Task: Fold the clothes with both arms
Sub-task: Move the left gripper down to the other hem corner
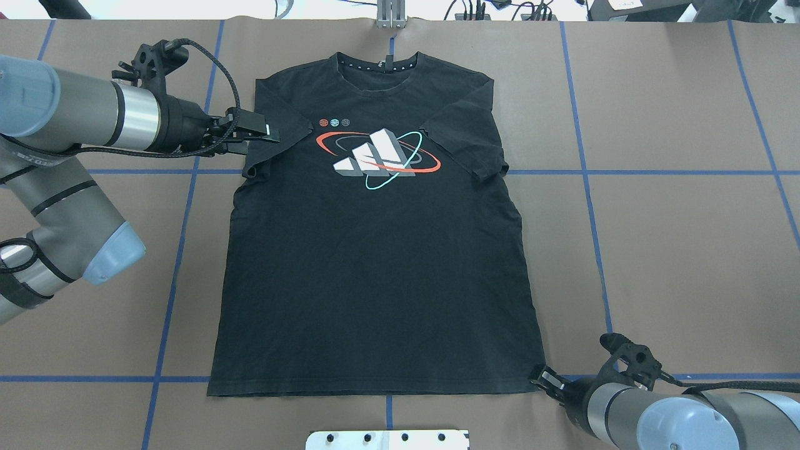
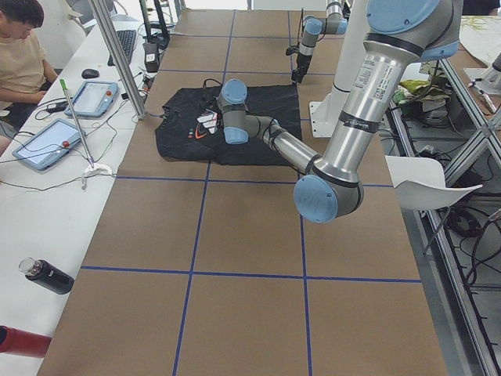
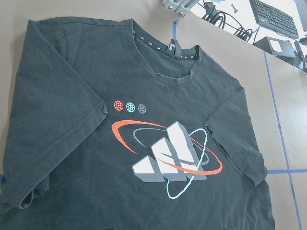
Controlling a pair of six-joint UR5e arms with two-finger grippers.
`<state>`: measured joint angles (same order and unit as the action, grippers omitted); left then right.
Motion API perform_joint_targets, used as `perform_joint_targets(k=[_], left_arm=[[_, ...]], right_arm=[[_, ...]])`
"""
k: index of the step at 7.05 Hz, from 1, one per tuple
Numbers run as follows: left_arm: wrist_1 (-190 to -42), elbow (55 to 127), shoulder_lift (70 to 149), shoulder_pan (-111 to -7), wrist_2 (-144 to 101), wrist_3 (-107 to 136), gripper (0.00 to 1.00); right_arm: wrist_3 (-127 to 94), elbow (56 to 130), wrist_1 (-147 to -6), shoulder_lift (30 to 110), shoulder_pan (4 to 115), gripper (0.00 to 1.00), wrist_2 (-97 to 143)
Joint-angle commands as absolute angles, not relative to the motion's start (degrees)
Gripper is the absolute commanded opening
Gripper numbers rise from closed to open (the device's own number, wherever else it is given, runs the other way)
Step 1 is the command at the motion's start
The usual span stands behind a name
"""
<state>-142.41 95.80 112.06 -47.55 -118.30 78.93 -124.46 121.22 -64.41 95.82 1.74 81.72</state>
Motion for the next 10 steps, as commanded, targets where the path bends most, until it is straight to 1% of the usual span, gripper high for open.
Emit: perform_joint_targets(k=[1, 2, 3, 4, 5, 6, 7, 8, 10], left_arm=[[-142.38, 95.63, 111.71, -47.46, -118.3, 78.93, 0.8], [-142.47, 95.71, 111.71, -47.46, -118.3, 78.93, 0.8], [-142.38, 95.63, 111.71, -47.46, -118.3, 78.93, 0.8], [-142.47, 95.54, 111.71, -47.46, -118.3, 78.84, 0.8], [-142.47, 95.54, 111.71, -47.46, -118.3, 78.75, 0.8], [-142.47, 95.54, 111.71, -47.46, -118.3, 78.75, 0.8], [-142.47, 95.45, 111.71, -47.46, -118.3, 78.75, 0.8], [-142.47, 95.36, 111.71, -47.46, -117.95, 78.66, 0.8], [-142.38, 95.62, 111.8, -47.37, -117.95, 79.01, 0.8]], right_arm=[[-124.45, 121.03, -64.42, 95.8, 1.58, 0.66, 81.74], [-124.45, 121.2, -64.34, 95.71, 1.67, 0.57, 81.74], [-124.45, 121.11, -64.42, 95.71, 1.67, 0.51, 81.74], [-124.45, 121.2, -64.34, 95.71, 1.67, 0.5, 81.74], [-124.54, 121.11, -64.42, 95.71, 1.76, 0.42, 81.65], [-124.54, 121.2, -64.34, 95.71, 1.76, 0.38, 81.65], [-124.54, 121.29, -64.42, 95.71, 1.84, 0.15, 81.65], [-124.45, 121.46, -64.42, 95.8, 1.93, 0.0, 81.65], [-124.45, 122.95, -64.34, 96.15, 2.46, 0.0, 81.83]])
